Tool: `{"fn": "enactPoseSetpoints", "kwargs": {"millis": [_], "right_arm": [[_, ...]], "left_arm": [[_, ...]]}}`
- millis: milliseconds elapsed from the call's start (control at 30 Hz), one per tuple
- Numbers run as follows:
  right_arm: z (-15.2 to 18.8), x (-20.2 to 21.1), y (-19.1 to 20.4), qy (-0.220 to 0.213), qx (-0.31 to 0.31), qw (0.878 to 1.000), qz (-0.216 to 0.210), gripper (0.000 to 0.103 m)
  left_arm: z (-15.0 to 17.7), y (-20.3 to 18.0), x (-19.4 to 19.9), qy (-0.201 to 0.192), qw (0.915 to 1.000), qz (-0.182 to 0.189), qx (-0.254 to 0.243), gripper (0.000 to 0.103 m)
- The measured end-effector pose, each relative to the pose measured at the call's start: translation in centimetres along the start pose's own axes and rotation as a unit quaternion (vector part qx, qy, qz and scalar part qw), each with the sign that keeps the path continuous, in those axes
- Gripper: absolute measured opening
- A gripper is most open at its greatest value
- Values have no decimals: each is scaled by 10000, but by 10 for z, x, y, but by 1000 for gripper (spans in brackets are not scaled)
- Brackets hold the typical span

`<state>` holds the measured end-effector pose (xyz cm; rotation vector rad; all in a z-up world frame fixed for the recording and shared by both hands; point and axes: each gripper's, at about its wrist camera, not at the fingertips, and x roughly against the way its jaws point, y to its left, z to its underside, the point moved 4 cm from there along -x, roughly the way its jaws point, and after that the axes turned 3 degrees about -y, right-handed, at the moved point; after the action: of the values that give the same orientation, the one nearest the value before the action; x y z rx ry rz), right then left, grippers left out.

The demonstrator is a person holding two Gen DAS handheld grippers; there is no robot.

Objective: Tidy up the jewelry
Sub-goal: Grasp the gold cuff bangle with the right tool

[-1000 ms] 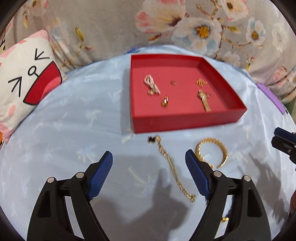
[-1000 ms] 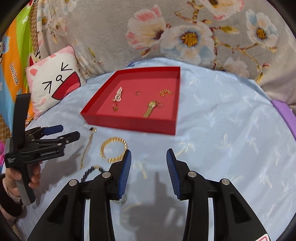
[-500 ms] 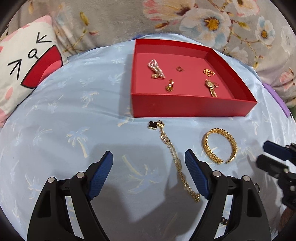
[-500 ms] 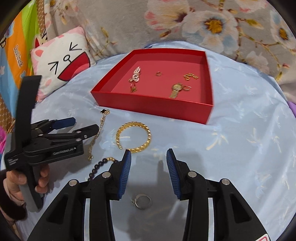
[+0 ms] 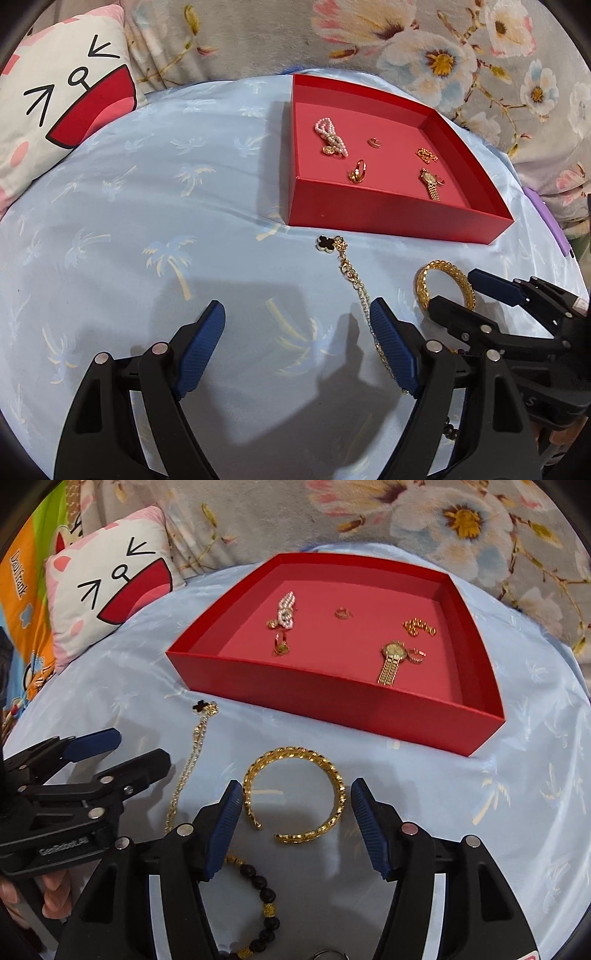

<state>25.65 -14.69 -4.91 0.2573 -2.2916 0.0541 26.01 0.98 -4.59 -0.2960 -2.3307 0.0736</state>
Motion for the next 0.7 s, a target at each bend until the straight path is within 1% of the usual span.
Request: {"fn": "enactPoseSetpoints", "kwargs": {"millis": [33,167,267,367,467,500,567,600,633,700], "right_arm": [[0,0,-1,-32,2,10000,41,56],[2,1,-2,-45,4,10000,84,56],[6,8,-8,-70,-147,9999,48,55],[13,24,-21,-156,-272,9995,81,55],[24,47,-34,-290,-281,9989,232,56],[27,52,-38,-320,-296,9987,266,56],[37,66,-48,-374,-383,9980,330,56],[41,70,-54,-390,-462,9976,330,56],[45,75,-59,-401,-575,9971,301,56],[50,80,-67,-415,-724,9962,260,56]], "left_arm": [[0,0,0,3,10000,-8,-14,78],[0,0,0,11,10000,-11,-44,79],[0,0,0,10,10000,-5,-44,79],[0,0,0,18,10000,-15,-79,79],[-1,-6,-1,32,9997,-62,-234,78],[-3,-10,-3,18,9995,-88,-316,77],[-6,-16,-6,21,9989,-136,-442,71],[-8,-21,-10,34,9986,-147,-510,65],[-11,-24,-14,59,9982,-165,-570,63],[-15,-32,-22,114,9976,-216,-650,62]]}}
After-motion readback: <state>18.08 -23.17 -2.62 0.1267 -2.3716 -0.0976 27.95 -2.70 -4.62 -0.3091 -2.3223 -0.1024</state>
